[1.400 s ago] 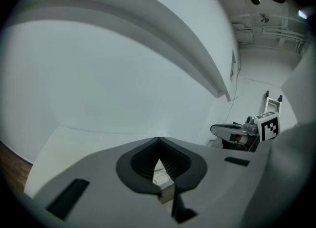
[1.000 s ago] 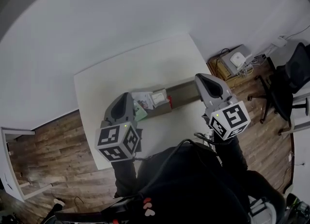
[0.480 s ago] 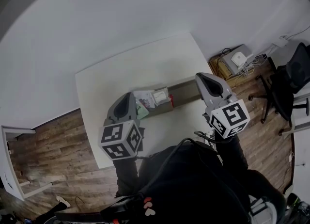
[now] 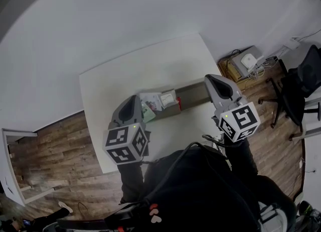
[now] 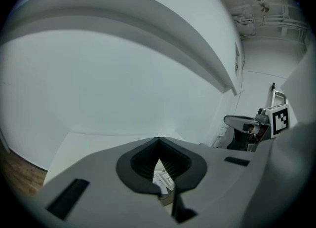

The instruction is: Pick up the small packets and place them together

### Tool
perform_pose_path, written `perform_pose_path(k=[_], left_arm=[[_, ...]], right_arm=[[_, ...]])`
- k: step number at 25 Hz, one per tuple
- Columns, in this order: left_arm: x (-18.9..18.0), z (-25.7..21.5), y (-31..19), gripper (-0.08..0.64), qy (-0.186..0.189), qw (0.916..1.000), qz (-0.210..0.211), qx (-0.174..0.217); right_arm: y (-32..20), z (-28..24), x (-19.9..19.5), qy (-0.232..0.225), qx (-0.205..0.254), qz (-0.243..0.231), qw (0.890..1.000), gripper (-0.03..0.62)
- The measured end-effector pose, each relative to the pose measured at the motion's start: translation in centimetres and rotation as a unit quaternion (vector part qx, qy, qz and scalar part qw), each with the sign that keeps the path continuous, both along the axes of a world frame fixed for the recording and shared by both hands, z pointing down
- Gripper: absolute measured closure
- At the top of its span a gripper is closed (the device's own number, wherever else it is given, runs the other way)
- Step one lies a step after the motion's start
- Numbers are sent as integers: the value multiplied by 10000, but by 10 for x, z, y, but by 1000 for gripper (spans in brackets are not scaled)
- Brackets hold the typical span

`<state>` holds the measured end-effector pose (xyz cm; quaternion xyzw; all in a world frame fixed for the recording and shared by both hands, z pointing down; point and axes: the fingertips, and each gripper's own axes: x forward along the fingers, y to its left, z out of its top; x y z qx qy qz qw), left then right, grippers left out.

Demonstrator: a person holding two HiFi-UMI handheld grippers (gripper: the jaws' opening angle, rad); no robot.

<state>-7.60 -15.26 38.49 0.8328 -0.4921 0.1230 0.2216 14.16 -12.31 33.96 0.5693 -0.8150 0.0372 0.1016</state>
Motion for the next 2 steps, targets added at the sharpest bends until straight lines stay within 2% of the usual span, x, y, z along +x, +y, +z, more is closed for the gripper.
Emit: perform_pose_path(k=[2], left_arm=[[0,1,0,560,4,10000,10,-6]], right_arm=[[0,1,0,15,1,-7,10000,592]])
